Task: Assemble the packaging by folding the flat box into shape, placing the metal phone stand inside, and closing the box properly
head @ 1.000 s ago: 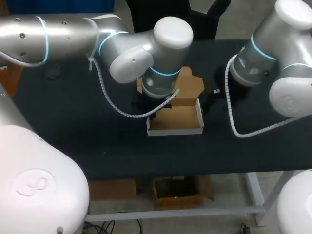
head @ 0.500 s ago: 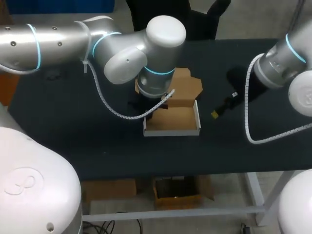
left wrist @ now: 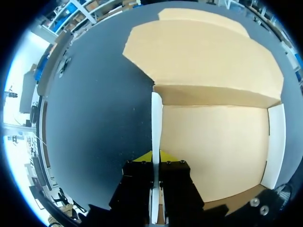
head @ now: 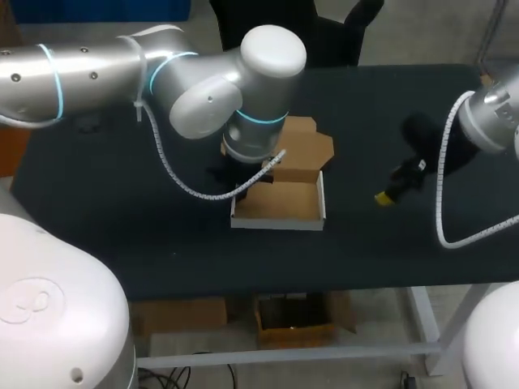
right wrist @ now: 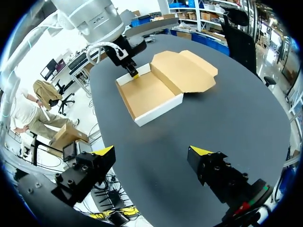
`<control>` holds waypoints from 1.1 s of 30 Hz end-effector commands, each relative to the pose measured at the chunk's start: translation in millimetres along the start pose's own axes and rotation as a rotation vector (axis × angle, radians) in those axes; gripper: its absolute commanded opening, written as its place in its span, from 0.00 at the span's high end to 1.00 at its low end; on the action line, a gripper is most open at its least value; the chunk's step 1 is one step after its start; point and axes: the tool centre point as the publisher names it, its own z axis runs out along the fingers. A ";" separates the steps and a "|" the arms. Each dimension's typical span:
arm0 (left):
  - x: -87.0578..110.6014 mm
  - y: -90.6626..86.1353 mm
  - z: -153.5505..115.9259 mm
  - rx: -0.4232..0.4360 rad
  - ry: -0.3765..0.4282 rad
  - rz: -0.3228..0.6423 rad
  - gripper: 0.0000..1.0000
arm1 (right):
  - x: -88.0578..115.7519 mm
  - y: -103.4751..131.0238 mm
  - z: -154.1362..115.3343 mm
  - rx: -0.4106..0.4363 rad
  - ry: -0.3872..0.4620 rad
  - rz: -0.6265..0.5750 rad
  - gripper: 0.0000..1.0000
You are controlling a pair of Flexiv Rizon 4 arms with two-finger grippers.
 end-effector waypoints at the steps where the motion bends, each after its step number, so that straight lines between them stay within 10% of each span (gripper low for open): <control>1: 5.9 -0.7 2.4 0.019 -0.056 -0.019 1.00 | 4.4 -2.8 -7.8 0.000 0.018 -0.035 0.00; 13: 4.0 -1.3 5.3 0.044 -0.135 -0.058 1.00 | 8.2 -4.7 -13.0 -0.001 0.011 -0.075 0.00; 27: -5.6 1.4 3.7 0.072 0.096 -0.013 1.00 | 7.4 -2.5 -10.9 0.007 0.012 -0.064 0.00; 33: -4.7 3.8 0.4 0.100 0.179 0.008 0.75 | 7.1 -2.2 -10.3 0.007 0.014 -0.061 0.00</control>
